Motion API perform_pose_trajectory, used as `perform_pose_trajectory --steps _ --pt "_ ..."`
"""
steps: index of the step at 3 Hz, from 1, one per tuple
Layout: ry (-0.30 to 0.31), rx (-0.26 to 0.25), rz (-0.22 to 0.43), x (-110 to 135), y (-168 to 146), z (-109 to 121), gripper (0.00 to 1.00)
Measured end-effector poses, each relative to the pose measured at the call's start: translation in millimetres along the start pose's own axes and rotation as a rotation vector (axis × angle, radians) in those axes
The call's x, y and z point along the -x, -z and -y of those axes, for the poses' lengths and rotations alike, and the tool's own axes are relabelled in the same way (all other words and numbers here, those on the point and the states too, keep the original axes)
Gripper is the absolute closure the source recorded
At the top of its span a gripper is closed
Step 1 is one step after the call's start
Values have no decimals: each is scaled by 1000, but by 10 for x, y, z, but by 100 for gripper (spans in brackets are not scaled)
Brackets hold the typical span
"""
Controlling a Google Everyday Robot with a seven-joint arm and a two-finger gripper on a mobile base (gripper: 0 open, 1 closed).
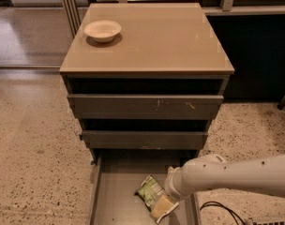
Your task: Pick green jalapeno chip bag from bottom drawer and place on counter
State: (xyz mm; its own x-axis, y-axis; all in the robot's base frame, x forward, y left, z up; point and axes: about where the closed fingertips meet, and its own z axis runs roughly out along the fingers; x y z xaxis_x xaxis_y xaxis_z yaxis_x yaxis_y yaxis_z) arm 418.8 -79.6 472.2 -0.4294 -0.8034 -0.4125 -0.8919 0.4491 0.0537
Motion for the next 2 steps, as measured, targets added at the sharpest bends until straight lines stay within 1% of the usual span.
perform_pose_trajectory --steps 1,2 --pt "-46 2 -10 -35 -520 114 0" --pt "-109 0 4 26 -1041 292 0"
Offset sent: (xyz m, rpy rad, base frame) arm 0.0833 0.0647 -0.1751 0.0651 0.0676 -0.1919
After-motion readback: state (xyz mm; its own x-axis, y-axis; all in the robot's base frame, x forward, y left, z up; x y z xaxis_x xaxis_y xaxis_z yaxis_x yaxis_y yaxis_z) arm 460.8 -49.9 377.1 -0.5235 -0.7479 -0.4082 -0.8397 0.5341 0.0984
